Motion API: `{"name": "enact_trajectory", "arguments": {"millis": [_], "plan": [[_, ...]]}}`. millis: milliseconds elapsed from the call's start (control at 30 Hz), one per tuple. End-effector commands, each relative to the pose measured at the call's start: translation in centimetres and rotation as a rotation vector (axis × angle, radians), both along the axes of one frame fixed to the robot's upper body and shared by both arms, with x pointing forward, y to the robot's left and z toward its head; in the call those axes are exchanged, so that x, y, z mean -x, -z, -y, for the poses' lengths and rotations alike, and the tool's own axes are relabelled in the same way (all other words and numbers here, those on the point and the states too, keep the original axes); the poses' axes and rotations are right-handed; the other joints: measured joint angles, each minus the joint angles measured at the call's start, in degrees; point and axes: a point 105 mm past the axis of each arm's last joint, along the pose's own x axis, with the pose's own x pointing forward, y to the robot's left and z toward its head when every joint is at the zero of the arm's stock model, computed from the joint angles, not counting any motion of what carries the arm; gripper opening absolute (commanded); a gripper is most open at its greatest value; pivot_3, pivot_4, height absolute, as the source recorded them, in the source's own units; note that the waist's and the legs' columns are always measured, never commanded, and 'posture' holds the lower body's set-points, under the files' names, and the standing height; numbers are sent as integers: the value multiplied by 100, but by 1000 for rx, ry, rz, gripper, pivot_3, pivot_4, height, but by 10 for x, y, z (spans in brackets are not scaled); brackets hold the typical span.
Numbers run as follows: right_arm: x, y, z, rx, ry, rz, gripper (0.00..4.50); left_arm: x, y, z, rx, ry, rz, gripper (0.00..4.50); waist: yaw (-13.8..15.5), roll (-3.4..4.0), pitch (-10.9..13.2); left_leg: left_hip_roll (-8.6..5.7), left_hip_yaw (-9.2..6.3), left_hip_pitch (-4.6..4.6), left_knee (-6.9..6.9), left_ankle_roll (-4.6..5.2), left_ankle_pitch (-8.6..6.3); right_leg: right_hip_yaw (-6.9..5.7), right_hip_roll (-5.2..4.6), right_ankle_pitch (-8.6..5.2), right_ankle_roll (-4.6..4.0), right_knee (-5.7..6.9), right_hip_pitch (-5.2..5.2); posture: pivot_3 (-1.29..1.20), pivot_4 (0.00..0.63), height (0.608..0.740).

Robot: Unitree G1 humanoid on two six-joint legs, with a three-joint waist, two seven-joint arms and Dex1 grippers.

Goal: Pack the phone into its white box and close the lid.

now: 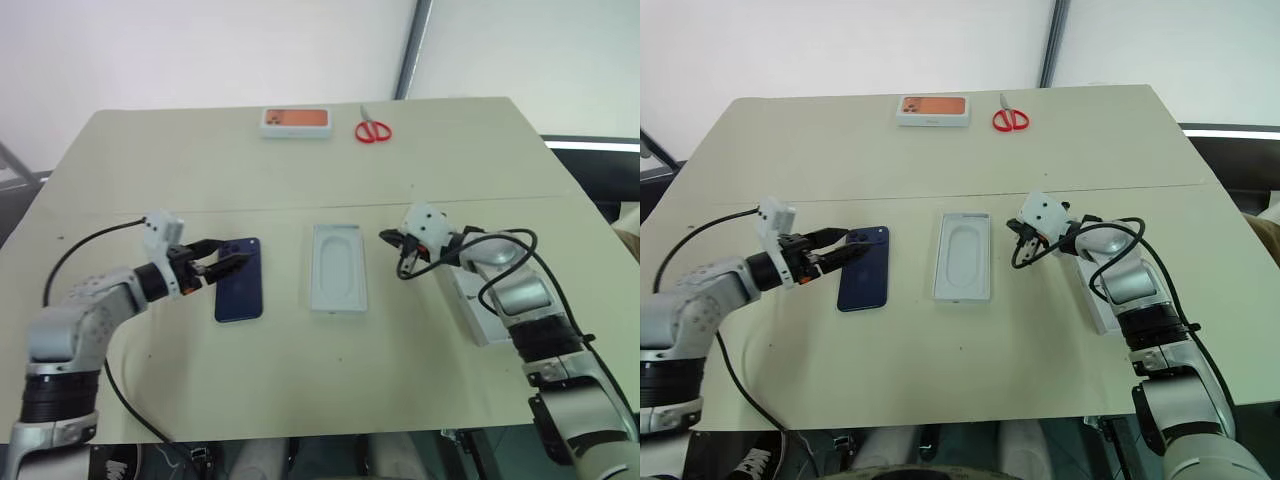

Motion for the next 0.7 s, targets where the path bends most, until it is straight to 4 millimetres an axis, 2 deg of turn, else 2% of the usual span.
{"name": "enact_trajectory", "arguments": {"millis": [33, 133, 167, 233, 300, 433, 700], "plan": [[11, -25, -43, -69, -95, 51, 34, 1, -10, -15, 92, -36, -39, 4500, 6, 0, 0, 0, -1, 0, -1, 0, 0, 0, 0, -1, 0, 1, -1, 0, 150, 740], [30, -18, -91, -124, -196, -8, 34, -2, 3, -27, 125, -95, -141, 4500, 16, -1, -1, -2, -6, 0, 2, -1, 0, -3, 0, -1, 0, 0, -1, 0, 150, 740], [32, -16, -98, -138, -205, -34, 34, -3, 6, -28, 122, -103, -161, 4500, 18, -1, -1, -3, -6, 0, 3, -1, 1, -2, 0, -1, -1, 1, -2, 0, 150, 740], [43, -8, -120, -111, -256, -49, 34, 0, 16, -22, 117, -76, -214, 4500, 42, -2, -1, -5, -8, -1, 6, -3, 2, -2, -2, -1, -1, 8, -13, 0, 150, 740], [48, 9, -135, -34, -271, -82, 34, 6, 24, -9, 97, -17, -264, 4500, 62, -3, -2, -12, -8, -2, 9, -4, 2, -2, -9, -1, -1, 13, -21, 0, 150, 740], [45, 40, -138, 175, -254, -78, 34, 6, 35, -2, 147, -20, -341, 4500, 132, -2, -4, -13, -8, 1, 10, -6, 3, -1, -8, -1, -1, 18, -24, 0, 150, 740], [49, 61, -144, 255, -269, -147, 34, 11, 58, 13, 87, 1, -394, 4500, 156, 5, -19, -12, -5, 8, 9, -8, 4, 1, -10, -1, -1, 20, -20, 0, 150, 740]]}}
